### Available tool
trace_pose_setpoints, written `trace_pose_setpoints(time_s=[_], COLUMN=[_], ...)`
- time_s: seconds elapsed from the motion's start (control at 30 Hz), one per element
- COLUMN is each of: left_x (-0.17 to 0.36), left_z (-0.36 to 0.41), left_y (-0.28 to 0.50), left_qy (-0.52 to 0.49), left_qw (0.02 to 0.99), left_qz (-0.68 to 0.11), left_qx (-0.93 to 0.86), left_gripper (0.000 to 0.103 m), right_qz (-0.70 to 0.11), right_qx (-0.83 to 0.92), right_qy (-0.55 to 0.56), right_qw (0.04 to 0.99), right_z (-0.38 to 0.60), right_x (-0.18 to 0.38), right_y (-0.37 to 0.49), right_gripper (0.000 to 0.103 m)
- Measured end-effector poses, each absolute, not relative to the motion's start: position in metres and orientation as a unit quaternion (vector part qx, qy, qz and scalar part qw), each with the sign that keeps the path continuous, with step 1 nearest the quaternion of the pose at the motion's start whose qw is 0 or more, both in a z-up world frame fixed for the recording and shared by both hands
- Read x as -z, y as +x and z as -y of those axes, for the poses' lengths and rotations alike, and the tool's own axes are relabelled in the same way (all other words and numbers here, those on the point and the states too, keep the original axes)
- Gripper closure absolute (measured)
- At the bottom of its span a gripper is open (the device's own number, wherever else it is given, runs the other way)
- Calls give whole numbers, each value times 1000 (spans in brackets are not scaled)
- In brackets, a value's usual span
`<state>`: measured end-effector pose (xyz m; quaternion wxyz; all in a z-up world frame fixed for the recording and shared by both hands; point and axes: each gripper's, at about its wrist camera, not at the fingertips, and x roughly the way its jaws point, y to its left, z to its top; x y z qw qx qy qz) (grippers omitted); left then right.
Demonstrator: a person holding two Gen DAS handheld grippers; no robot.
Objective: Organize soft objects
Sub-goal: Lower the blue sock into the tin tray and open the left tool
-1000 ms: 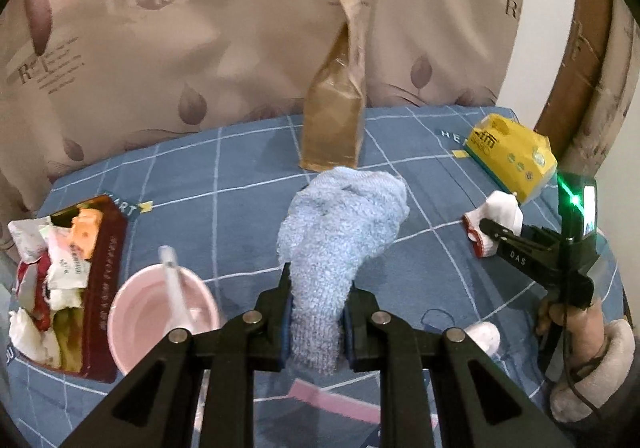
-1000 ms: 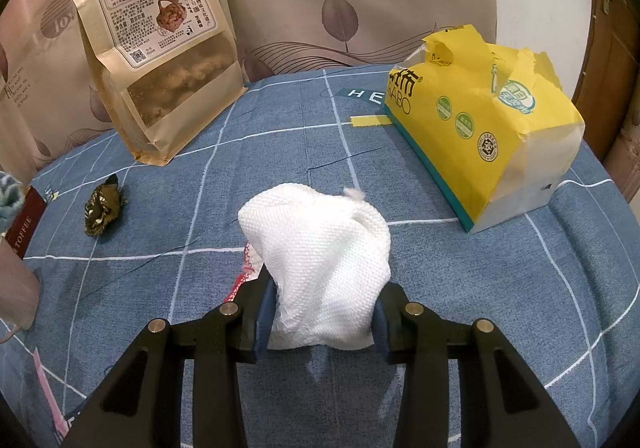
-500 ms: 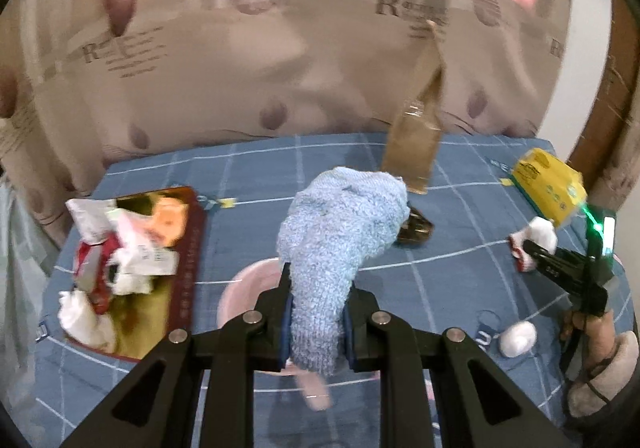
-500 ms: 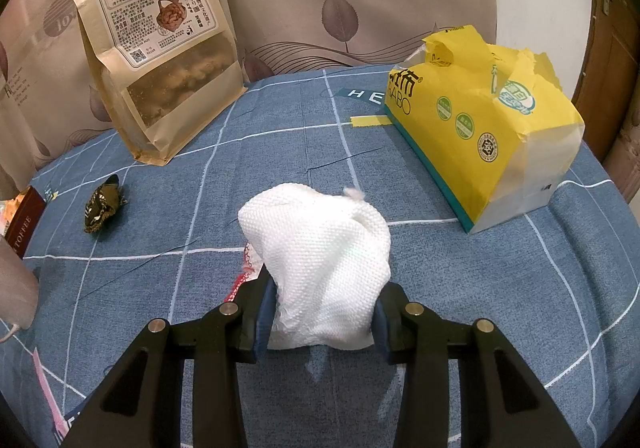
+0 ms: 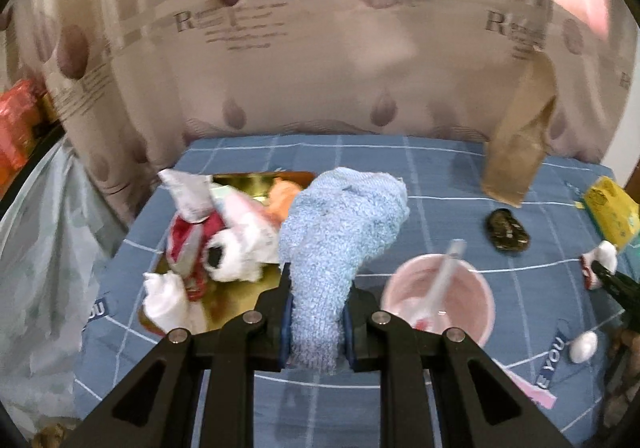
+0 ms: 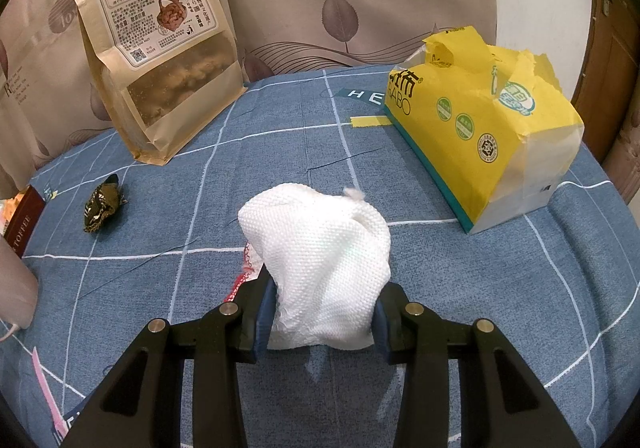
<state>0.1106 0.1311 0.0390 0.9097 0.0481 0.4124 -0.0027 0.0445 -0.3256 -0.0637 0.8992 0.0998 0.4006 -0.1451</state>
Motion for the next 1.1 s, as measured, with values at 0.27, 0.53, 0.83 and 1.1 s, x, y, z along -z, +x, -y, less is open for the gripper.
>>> trace_pose_setpoints(time_s=[0.27,0.53,0.83,1.1], left_x=[-27,-9,20,38], left_z=[-166,-191,-203,-199], left_y=[119,128,133,133], left_qy=[38,34,35,42], left_qw=[905,896,882,874], left_qz=[-423,-437,-463,-477], left_qx=[-39,-71,-84,-81], left_gripper=[84,84,84,84], right_qz=[-401,-401,-401,-401], right_qx=[145,146,146,147], right_qy=[100,100,100,98], right_qw=[899,899,899,899], right_z=[326,325,325,326], right_x=[64,64,64,65], right_y=[44,44,45,45], right_gripper=[64,64,64,64])
